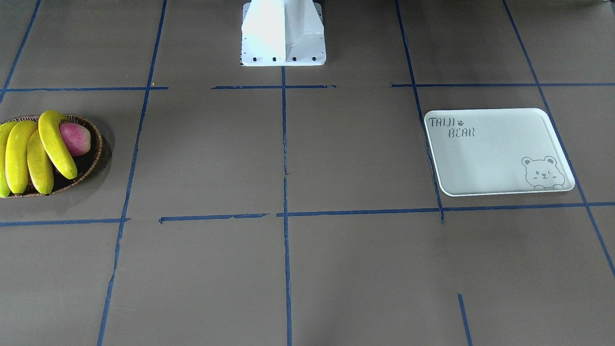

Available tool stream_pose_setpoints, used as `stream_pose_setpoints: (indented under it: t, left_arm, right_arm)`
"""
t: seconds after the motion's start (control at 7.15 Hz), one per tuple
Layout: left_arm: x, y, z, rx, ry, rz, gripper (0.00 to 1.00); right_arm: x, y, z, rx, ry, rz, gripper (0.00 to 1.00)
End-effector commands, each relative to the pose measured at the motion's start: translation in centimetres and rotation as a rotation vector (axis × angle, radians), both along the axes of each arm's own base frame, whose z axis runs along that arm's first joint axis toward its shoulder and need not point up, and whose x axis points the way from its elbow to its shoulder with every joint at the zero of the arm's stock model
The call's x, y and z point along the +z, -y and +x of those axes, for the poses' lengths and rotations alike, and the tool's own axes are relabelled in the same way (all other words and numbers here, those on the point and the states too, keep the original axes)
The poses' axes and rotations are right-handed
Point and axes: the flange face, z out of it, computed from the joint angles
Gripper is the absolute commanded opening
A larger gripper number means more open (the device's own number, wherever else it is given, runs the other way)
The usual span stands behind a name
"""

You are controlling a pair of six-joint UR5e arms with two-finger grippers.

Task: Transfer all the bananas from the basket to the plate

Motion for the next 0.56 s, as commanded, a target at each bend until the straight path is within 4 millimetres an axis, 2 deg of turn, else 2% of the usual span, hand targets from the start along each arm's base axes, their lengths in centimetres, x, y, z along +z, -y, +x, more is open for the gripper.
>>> stream_pose_setpoints:
  t: [0.0, 0.14, 0.28, 0.42]
  left_arm:
    - [0.0, 0.0, 0.0, 0.000, 0.000, 0.001, 1.00]
    - [-0.1, 0.0, 0.0, 0.003, 0.002, 0.007, 1.00]
    - [-0.4, 0.1, 0.0, 0.002, 0.002, 0.012, 1.00]
    - [-0.5, 0.1, 0.0, -0.001, -0.001, 0.010, 1.00]
  right_arm:
    - [-7.6, -0.9, -6.9, 0.020, 0.037, -0.043, 1.00]
    - [-8.8, -2.5, -9.1, 0.036, 0.064, -0.036, 1.00]
    - [-8.0, -4.5, -10.8, 0.027, 0.092, 0.004, 1.00]
    - [-8.3, -5.1, -13.7, 0.047, 0.111, -0.021, 1.00]
